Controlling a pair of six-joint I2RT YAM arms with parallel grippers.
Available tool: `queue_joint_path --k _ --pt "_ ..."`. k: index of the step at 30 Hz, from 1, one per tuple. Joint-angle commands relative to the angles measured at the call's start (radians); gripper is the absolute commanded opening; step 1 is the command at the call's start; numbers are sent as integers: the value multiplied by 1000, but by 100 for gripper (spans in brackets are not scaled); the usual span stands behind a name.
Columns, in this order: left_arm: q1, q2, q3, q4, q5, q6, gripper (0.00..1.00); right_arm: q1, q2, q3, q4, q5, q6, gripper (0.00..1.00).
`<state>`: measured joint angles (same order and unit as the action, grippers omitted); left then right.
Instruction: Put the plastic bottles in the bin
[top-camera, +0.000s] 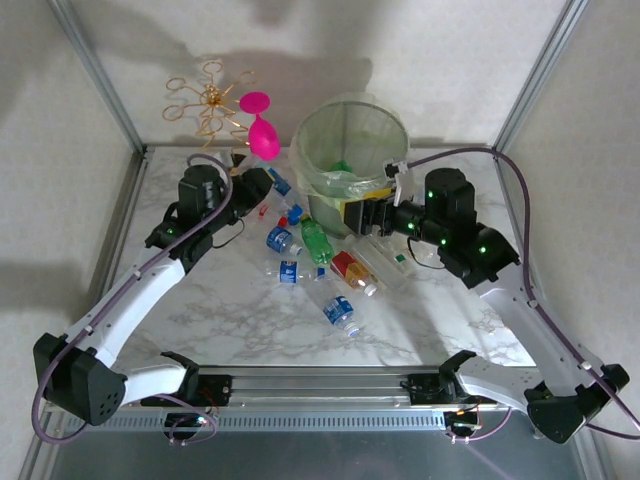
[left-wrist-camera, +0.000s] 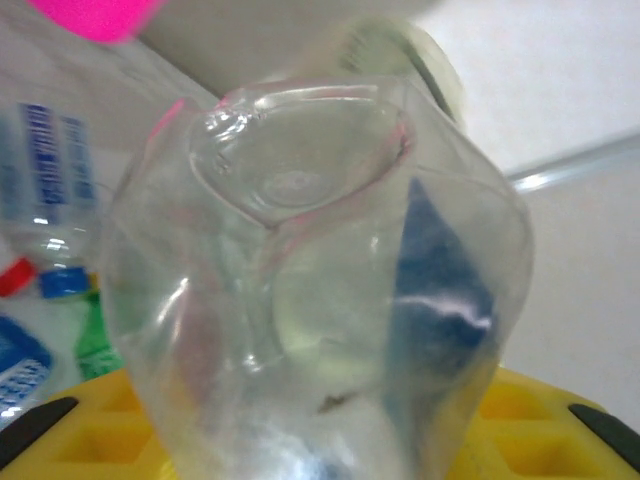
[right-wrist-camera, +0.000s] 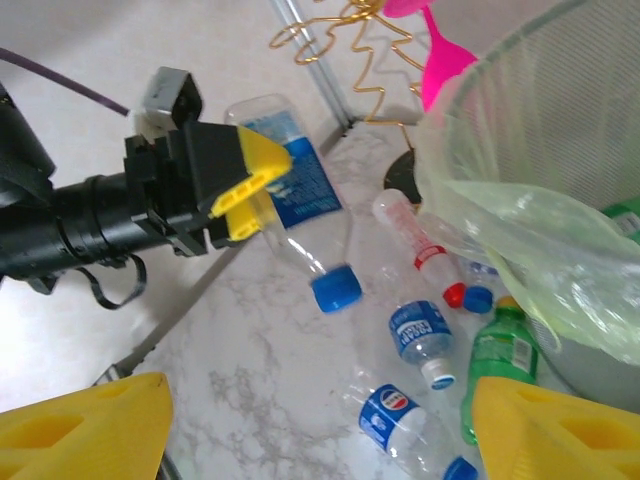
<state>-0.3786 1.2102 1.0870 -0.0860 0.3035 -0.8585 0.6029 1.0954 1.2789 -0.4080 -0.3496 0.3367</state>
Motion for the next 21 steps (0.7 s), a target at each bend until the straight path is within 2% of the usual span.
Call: queue_joint_path --k 1,5,10,15,17,21 --pt "-24 -22 38 131 178 72 29 7 29 58 19 -109 -18 84" --pt "-34 -22 30 186 178 56 26 -5 67 68 89 -159 52 86" --pt "-55 6 23 318 328 20 26 -11 141 109 67 -230 21 88" --pt "-93 -5 -7 401 437 36 27 -17 149 167 -30 -150 -59 93" --pt "-111 -15 -20 440 473 51 27 -42 155 179 -45 -207 -70 93" --pt "-135 -30 -35 474 497 75 27 -94 152 156 3 -405 -26 95"
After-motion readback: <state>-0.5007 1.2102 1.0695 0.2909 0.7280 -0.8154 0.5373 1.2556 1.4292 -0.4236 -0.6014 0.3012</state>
